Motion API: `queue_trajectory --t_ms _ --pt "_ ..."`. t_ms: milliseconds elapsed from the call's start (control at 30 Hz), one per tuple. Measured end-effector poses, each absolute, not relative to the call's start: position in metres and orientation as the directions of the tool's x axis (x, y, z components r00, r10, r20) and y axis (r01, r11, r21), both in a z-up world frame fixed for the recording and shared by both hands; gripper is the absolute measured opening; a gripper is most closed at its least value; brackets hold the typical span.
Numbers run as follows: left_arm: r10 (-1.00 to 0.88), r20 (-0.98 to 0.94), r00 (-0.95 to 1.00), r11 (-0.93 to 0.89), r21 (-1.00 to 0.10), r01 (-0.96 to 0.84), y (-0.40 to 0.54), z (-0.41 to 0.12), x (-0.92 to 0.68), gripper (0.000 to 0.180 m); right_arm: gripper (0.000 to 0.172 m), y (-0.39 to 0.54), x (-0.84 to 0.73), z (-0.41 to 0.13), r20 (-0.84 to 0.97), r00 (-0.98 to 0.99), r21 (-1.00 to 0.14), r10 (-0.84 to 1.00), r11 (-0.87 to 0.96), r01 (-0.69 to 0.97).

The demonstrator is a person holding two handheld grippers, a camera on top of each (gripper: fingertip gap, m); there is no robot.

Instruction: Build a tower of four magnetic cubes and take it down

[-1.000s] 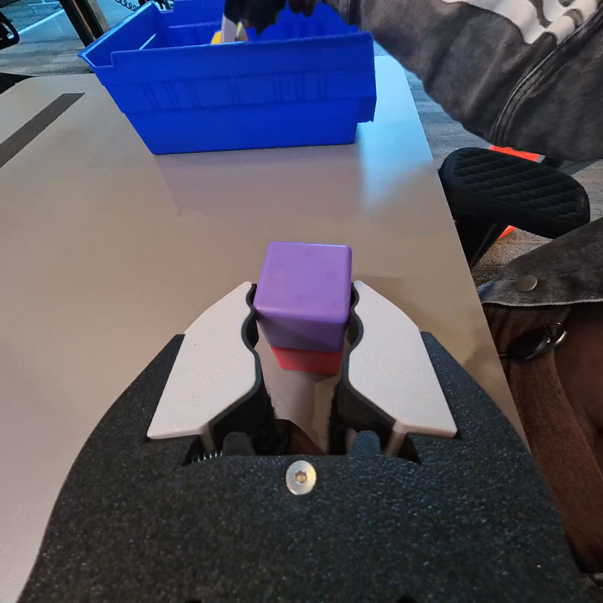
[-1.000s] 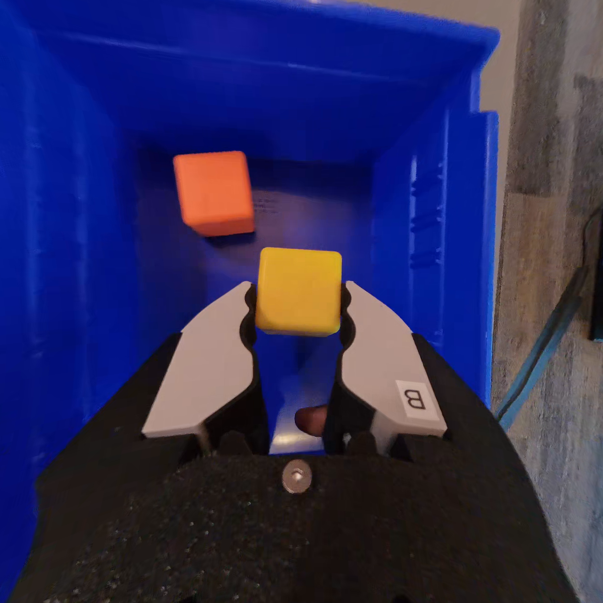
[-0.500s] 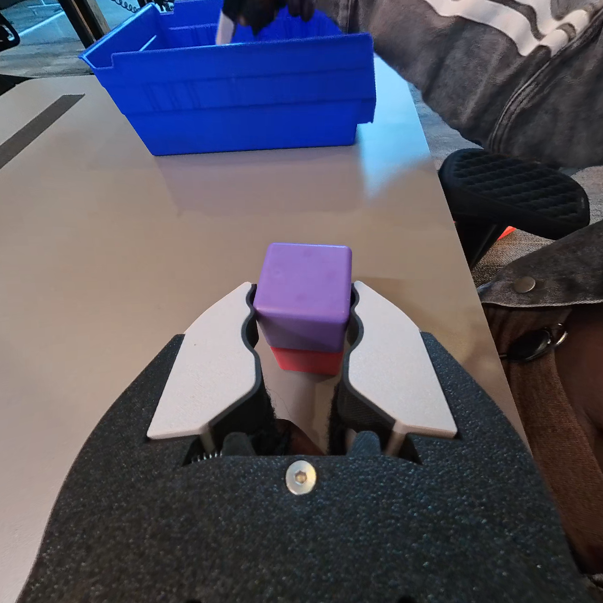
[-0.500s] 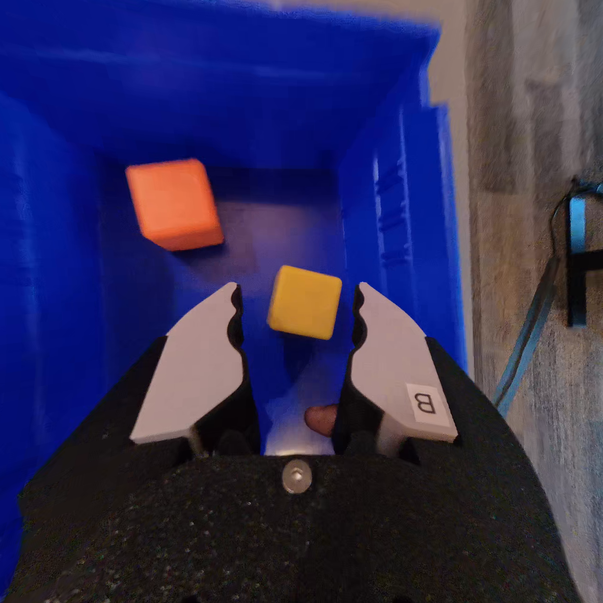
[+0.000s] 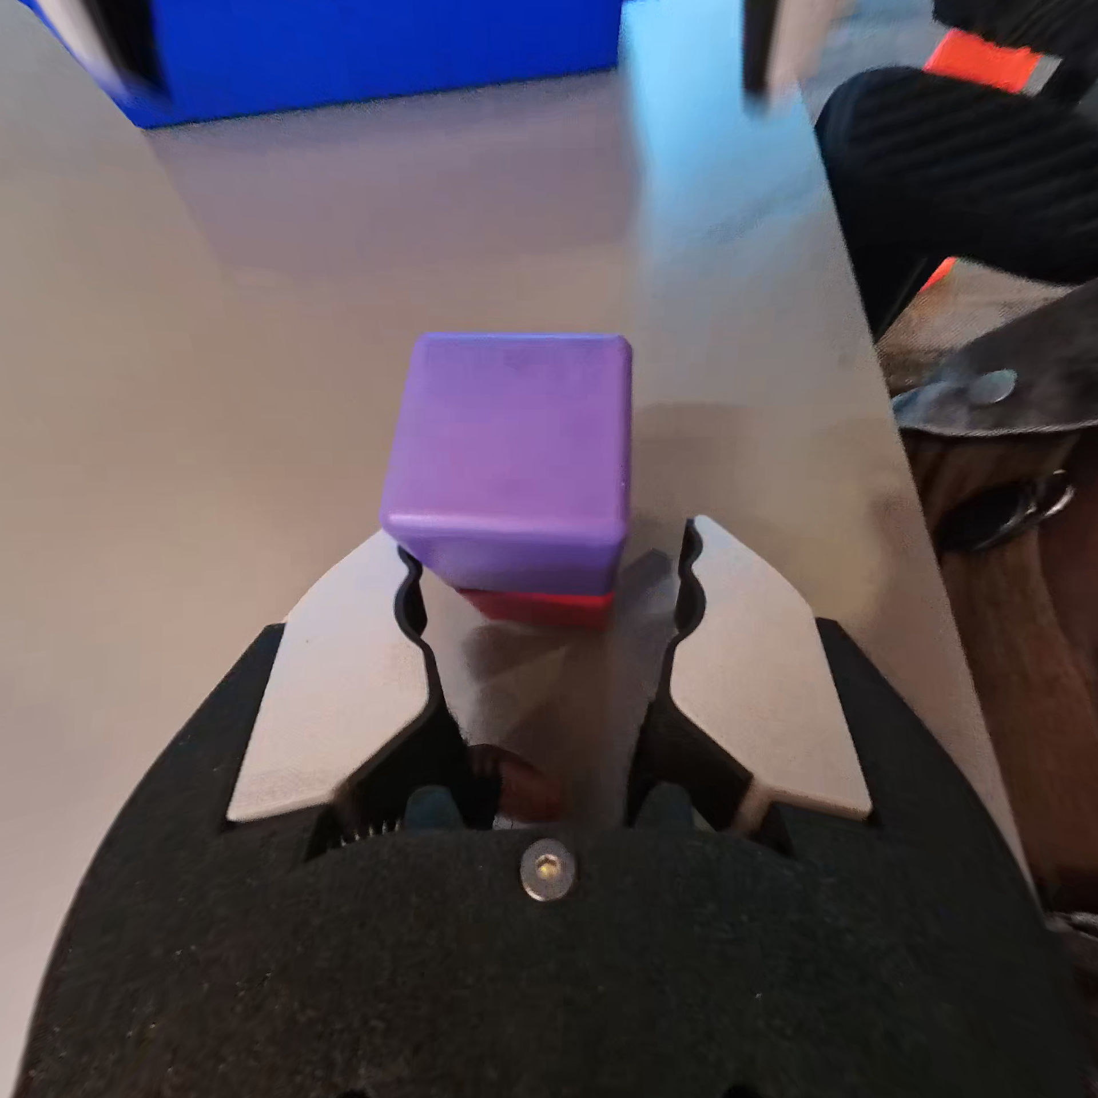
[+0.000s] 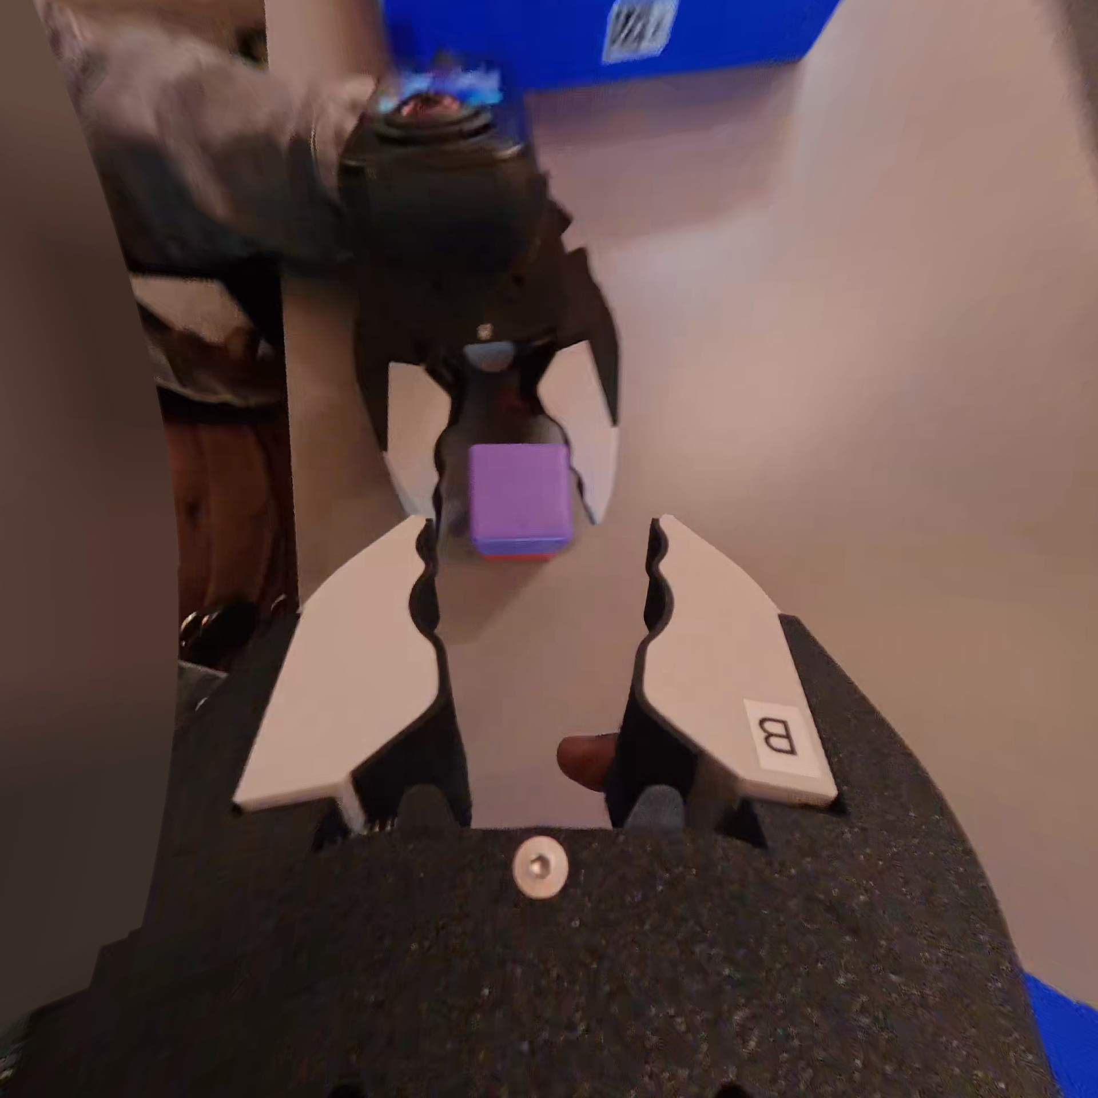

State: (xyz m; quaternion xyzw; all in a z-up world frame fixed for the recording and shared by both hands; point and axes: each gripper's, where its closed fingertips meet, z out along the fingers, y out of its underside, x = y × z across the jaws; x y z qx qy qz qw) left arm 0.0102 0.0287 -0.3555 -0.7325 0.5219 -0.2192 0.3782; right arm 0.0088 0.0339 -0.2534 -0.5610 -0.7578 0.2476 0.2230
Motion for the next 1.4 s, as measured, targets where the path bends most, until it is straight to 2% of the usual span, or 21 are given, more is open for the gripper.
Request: queue_trajectory --t_ms 100,233,333,800,1000,1100,1233,1400 --pt "-0.917 -0.084 0.391 -0.176 -0.793 -0.584 0.035 -0.355 0.008 0.076 0.066 0.027 0.001 -0.283 0.040 -0.303 -0.533 0.952 0.277 0.800" --pt "-0.923 -0.073 0.377 -0.179 -0.787 -0.590 0.034 -0.359 0.009 0.065 0.063 0.022 -0.009 -0.302 0.006 -0.310 -0.511 0.951 0.270 0.816" --pt "-0.927 -0.093 0.364 -0.170 -0.758 -0.629 0.033 -0.365 0.009 0.057 0.048 0.021 -0.011 -0.309 0.019 -0.321 -0.496 0.947 0.288 0.820" --pt "-0.925 -0.066 0.374 -0.202 -0.748 -0.632 0.032 -0.368 0.007 0.053 0.049 0.029 0.003 -0.289 0.038 -0.253 -0.649 0.967 0.217 0.730" --pt "-0.926 -0.080 0.369 -0.190 -0.747 -0.637 0.031 -0.367 0.008 0.053 0.049 0.059 0.040 -0.249 0.082 -0.055 -0.752 0.995 0.098 0.652" --pt "-0.926 -0.081 0.368 -0.188 -0.747 -0.638 0.031 -0.367 0.008 0.053 0.049 0.080 0.070 -0.233 0.118 0.070 -0.764 0.991 0.046 0.643" --pt "-0.928 -0.089 0.362 -0.179 -0.745 -0.643 0.031 -0.367 0.009 0.053 0.049 0.123 0.130 -0.221 0.202 0.327 -0.711 0.923 -0.092 0.698" --pt "-0.928 -0.102 0.358 -0.167 -0.744 -0.646 0.031 -0.367 0.009 0.053 0.049 0.172 0.224 -0.226 0.314 0.637 -0.592 0.705 -0.379 0.711"
